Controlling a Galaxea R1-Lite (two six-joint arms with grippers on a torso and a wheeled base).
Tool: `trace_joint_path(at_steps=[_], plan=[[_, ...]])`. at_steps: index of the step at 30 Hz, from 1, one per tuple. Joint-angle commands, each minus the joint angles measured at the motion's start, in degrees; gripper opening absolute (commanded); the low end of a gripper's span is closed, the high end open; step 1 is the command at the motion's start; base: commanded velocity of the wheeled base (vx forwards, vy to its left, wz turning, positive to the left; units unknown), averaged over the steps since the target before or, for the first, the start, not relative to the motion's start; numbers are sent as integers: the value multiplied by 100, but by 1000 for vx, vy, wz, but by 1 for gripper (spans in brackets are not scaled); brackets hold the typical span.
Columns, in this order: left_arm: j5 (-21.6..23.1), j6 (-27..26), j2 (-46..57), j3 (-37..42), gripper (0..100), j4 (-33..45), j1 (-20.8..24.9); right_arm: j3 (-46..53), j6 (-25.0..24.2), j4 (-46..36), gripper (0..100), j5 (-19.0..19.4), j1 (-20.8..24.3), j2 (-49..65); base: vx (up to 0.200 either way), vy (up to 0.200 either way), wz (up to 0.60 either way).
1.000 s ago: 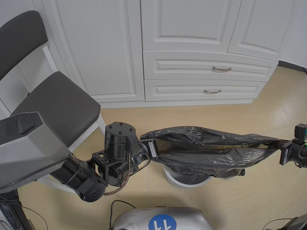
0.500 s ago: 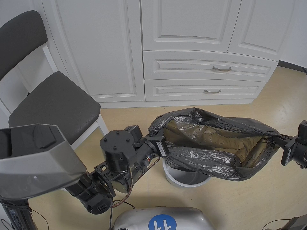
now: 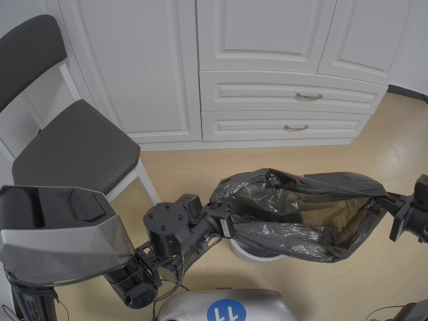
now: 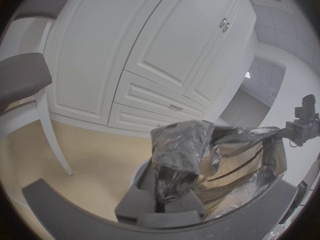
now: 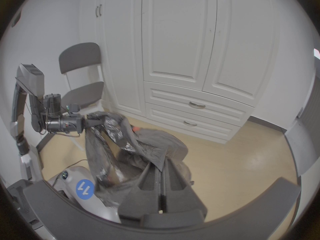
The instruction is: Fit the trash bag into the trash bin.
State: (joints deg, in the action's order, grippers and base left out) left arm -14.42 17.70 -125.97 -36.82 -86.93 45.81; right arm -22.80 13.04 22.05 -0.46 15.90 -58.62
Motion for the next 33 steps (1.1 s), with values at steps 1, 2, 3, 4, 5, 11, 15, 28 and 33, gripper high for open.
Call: trace_joint_path(at_steps=[1,2,3,4,5,11,15,28,33], plan=[[115,-74,-7,8,0,387,-301,82,199,-17,0,-253,-201,-44,0,0,0],[115,-74,-7,8,0,387,-301,82,199,-17,0,-253,-201,-44,0,0,0],[115,-74,107,-10,0,862,-371,126,366,-43,0,-516,-210,-79,0,0,0],[115,-83,169,-10,0,985,-389,135,392,-52,0,-595,-210,-88,0,0,0],[115,-74,257,-19,0,1205,-398,153,436,-61,0,-727,-210,-123,0,0,0],[-34,-56,432,-265,0,2136,-442,285,708,-70,0,-1105,-210,-237,0,0,0],[-149,-65,424,-361,0,2374,-468,337,831,-78,0,-1290,-210,-299,0,0,0],[-149,-21,151,-484,0,2365,-538,390,972,-70,0,-1290,-139,-527,0,0,0],[-149,-30,107,-502,0,2365,-617,478,1121,-61,0,-1298,-139,-562,0,0,0]])
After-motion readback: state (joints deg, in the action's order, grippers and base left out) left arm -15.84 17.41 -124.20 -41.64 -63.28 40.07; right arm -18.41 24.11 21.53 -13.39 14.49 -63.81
